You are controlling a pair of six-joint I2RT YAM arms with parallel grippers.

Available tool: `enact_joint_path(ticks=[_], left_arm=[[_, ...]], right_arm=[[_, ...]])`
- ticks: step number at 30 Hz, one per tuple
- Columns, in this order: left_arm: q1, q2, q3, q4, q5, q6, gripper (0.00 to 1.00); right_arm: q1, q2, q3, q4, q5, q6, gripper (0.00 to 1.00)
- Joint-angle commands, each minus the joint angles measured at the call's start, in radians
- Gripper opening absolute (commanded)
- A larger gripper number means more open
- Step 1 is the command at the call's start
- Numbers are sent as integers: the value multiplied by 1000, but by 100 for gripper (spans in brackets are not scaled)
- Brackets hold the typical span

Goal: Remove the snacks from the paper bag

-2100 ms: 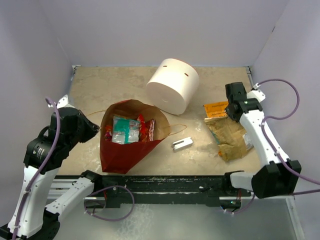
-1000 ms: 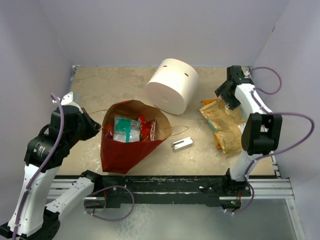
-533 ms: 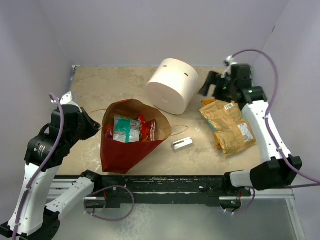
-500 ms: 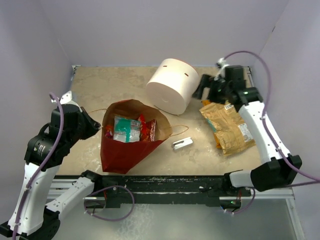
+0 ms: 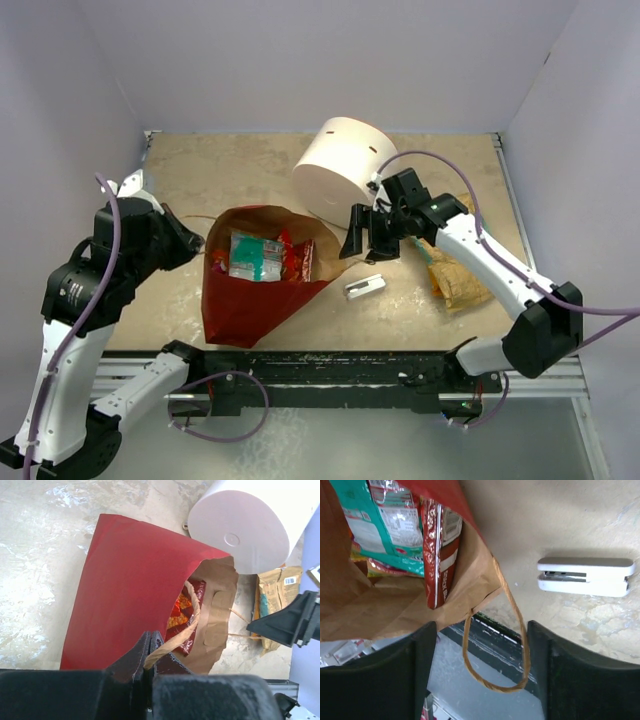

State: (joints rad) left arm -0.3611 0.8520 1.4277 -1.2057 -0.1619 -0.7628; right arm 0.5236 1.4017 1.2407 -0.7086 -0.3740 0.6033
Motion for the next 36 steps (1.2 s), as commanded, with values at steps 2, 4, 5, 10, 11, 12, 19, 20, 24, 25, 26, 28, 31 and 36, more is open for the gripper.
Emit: enact_joint_path(ticks=[2, 4, 5, 10, 11, 12, 19, 20, 24, 25, 26, 28, 31, 36], left_arm=[[1, 0, 68, 19, 43, 13, 4], [1, 9, 90, 16, 38, 12, 7], [1, 16, 101, 16, 38, 10, 9], [1, 39, 121, 32, 44, 11, 1], [1, 40, 126, 33, 35, 13, 0], [1, 44, 135, 34, 21, 19, 0], [1, 103, 209, 143, -52, 133, 0], [1, 120, 224, 166, -65, 162, 0], [1, 199, 294, 280, -141, 260, 0], [1, 232, 312, 306, -162, 287, 0], [1, 260, 340, 324, -188, 313, 0], [1, 322, 409, 356, -221, 375, 0], [1, 377, 449, 427, -235, 469, 0], [2, 317, 262, 560, -103, 461, 0]], right_arm=[[21, -37, 5, -31, -29, 91, 58], [21, -68, 10, -42, -18, 106, 46], [21, -86, 3, -32, -23, 116, 36], [22, -135, -53, 119, -115, 200, 15], [25, -131, -49, 128, -120, 201, 12], [26, -126, -29, 128, -118, 194, 9], [31, -87, 80, 94, -109, 92, 0], [33, -85, 89, 100, -114, 77, 0], [50, -81, 116, 158, -133, 13, 0], [55, -79, 116, 187, -145, 9, 0], [58, -73, 116, 224, -174, 6, 0], [75, -54, 116, 301, -246, 2, 0], [125, -15, 117, 392, -305, -28, 0], [180, 43, 123, 422, -297, -107, 0]])
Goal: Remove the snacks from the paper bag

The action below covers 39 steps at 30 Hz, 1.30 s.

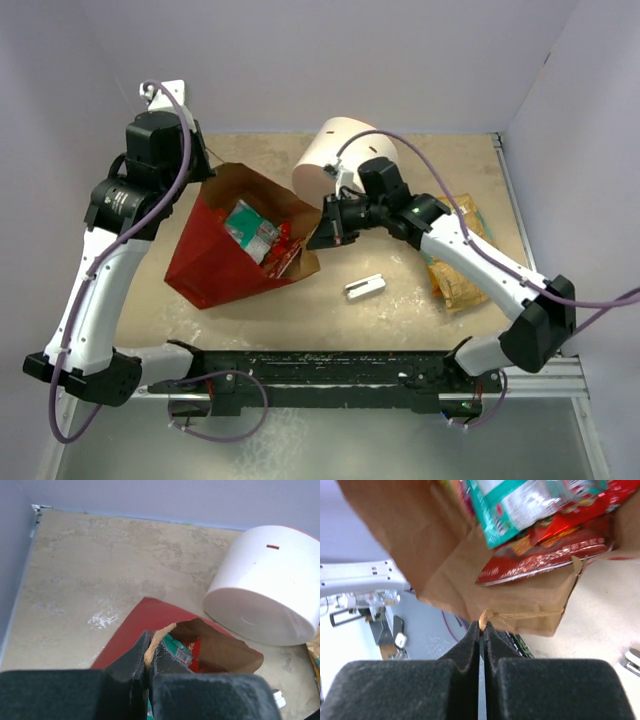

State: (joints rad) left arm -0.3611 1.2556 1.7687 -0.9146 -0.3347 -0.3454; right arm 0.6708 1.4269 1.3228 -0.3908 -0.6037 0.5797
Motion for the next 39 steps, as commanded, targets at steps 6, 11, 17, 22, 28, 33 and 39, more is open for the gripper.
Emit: enact_joint_path(ticks=[6, 11, 17, 22, 28, 33, 39], left_arm=[[2, -267, -324, 162, 121, -172, 0], [2, -409, -450, 67, 204, -322, 0], [1, -441, -451, 1, 283, -419, 0], [1, -422, -415, -26, 302, -444, 0], [1, -372, -393, 0, 347, -451, 0], [2, -350, -385, 10, 366, -462, 0], [1, -325, -373, 57, 408, -460, 0]], right_arm=[[50, 35, -85, 113, -95, -93, 3], [61, -35, -190, 40, 3, -147, 8], [61, -129, -177, -183, 181, -281, 32], [65, -154, -68, -218, 261, -439, 60], [138, -242, -149, 37, 107, -525, 65], [329, -354, -299, 325, 76, -682, 72], [485, -319, -398, 383, -20, -1038, 69]])
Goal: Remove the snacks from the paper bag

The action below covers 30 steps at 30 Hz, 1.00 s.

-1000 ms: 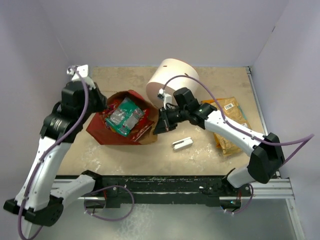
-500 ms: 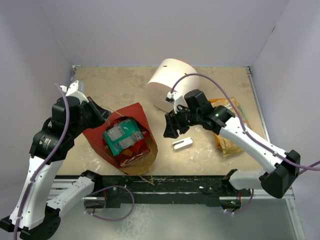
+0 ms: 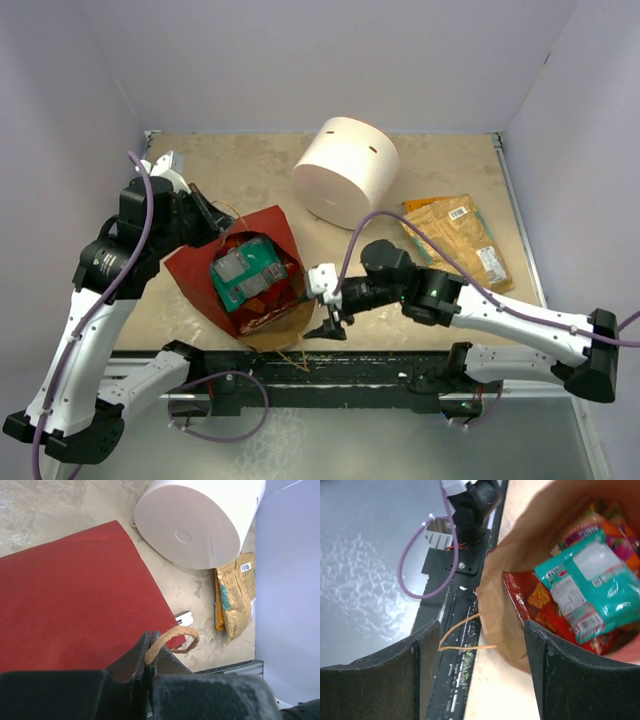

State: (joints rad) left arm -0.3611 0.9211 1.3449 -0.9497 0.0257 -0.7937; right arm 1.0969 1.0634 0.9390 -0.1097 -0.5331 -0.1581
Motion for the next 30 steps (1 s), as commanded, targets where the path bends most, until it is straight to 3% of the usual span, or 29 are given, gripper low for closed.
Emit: enact_joint_path(ticks=[1, 5, 11, 25, 30], left_arm=[[1, 17, 61, 95, 52, -11, 0], [1, 43, 78, 94, 54, 11, 0], [1, 34, 69, 60, 105, -3, 0], [1, 46, 70, 8, 207, 61, 0], [1, 40, 74, -9, 193, 77, 0]], right_arm=[[82, 72, -8, 85, -68, -359, 68], [124, 164, -4, 47, 12, -591, 66], [126, 318, 24, 61, 129, -793, 65], [126, 637, 46, 334, 314, -801, 61], [126, 693, 25, 445, 364, -799, 46]])
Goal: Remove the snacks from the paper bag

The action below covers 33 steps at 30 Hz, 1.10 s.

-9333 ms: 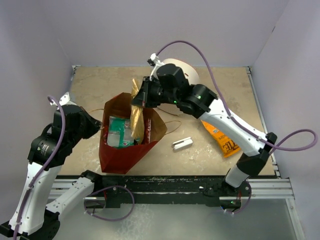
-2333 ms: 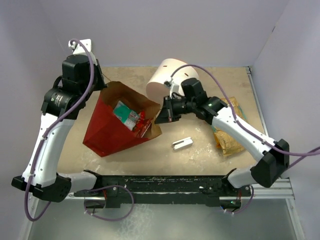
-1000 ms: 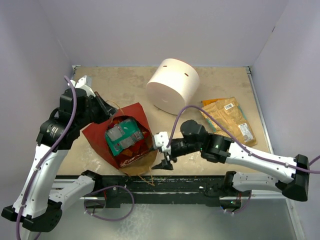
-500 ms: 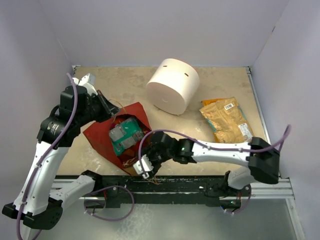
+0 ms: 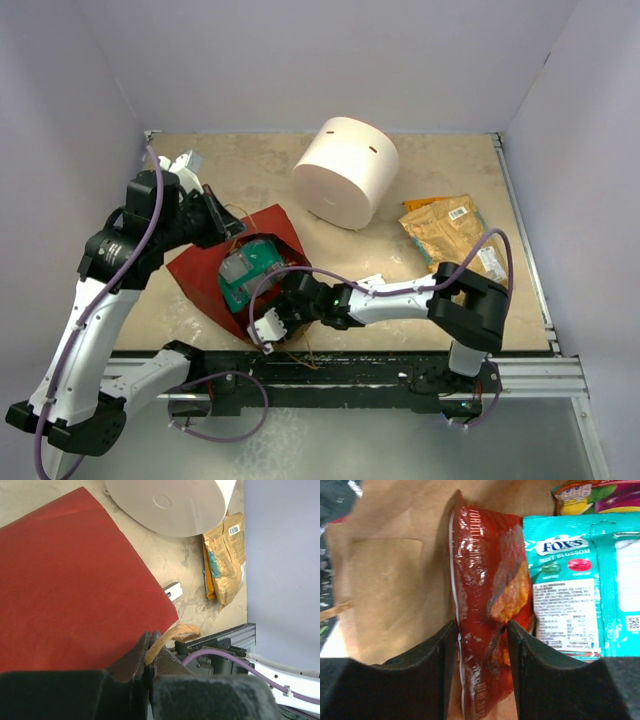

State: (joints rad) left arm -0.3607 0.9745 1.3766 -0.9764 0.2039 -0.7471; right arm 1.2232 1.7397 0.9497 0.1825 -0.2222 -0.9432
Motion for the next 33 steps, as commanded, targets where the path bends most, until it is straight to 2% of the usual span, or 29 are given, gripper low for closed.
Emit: enact_joint_path(ticks=[1, 6, 9, 13, 15, 17, 25, 33], left_arm=[[0, -19, 41, 15, 2, 34, 0], [1, -27, 65, -10, -35, 66, 0], [1, -22, 66, -16, -43, 67, 0], [1, -35, 53, -13, -55, 48, 0], [1, -46, 47, -15, -74, 44, 0], [1, -50, 49, -28, -96, 41, 0], [1, -44, 41, -25, -132, 23, 0], [1, -25, 50, -24, -164, 21, 0]], right_arm=[[1, 25, 8, 172, 56, -18, 44], [-1, 70, -5, 291, 76, 60, 48], [-2, 98, 18, 316, 75, 88, 45], [-2, 93, 23, 307, 25, 111, 18], [-3, 65, 22, 281, 13, 122, 8], [-3, 21, 21, 254, 21, 149, 2], [-66, -172, 94, 73, -79, 353, 0], [-104, -295, 214, -144, -168, 556, 0]])
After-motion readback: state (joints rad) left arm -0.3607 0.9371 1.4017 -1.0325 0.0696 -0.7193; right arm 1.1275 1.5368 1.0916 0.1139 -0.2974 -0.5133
